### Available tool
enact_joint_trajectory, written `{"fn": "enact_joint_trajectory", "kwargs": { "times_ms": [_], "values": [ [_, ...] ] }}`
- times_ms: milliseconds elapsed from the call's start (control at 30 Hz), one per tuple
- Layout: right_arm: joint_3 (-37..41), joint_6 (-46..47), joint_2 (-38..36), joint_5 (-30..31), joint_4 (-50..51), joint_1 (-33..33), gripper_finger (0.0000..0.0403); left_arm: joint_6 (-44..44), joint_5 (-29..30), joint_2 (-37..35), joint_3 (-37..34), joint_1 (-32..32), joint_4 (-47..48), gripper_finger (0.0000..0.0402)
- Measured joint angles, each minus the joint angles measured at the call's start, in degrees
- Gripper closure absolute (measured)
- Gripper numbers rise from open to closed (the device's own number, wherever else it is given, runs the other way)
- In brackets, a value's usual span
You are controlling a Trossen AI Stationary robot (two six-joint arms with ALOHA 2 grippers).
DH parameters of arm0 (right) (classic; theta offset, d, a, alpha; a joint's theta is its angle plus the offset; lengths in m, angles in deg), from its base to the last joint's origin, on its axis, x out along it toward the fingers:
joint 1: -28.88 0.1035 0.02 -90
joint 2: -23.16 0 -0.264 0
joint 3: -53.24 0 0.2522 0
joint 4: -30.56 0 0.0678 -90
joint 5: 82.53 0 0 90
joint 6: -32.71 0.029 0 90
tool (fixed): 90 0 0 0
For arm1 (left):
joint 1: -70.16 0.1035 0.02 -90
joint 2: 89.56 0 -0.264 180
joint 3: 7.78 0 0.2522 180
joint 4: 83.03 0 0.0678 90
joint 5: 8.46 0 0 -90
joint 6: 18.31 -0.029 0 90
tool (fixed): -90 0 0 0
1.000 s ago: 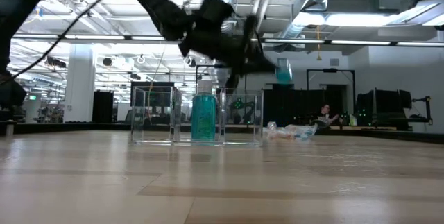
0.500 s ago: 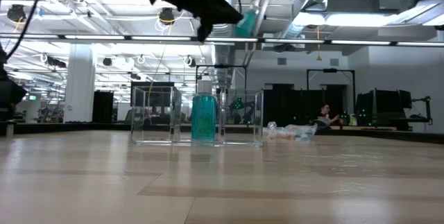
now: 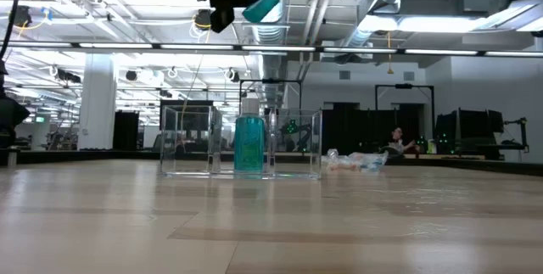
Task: Pick & Place toothbrushing station
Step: Put the blue mouthwash into the transparent organizer
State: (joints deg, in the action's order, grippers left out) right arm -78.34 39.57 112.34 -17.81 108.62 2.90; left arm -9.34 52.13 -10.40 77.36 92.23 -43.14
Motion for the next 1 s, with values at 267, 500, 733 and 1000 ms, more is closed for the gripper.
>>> {"fn": "enact_joint_trajectory", "kwargs": {
  "times_ms": [267, 500, 733, 1000],
  "values": [
    [-0.11, -2.71, 4.38, -0.24, -0.71, 4.27, 0.0238, -0.04, -2.48, -0.02, -0.02, 0.0, 0.77, 0.0396],
    [-0.09, -4.46, 7.99, -2.74, -2.67, 6.47, 0.0238, -0.22, -3.56, -0.17, -0.01, 0.0, 1.61, 0.0396],
    [-0.02, -4.2, 10.72, -7.68, -3.46, 7.16, 0.0234, -0.63, -5.12, -0.26, 0.0, -0.39, 2.07, 0.0396],
    [-0.07, -5.4, 13.47, -9.56, -2.91, 8.41, 0.0232, -0.61, -5.25, -0.26, 0.0, -0.79, 2.24, 0.0396]
  ]
}}
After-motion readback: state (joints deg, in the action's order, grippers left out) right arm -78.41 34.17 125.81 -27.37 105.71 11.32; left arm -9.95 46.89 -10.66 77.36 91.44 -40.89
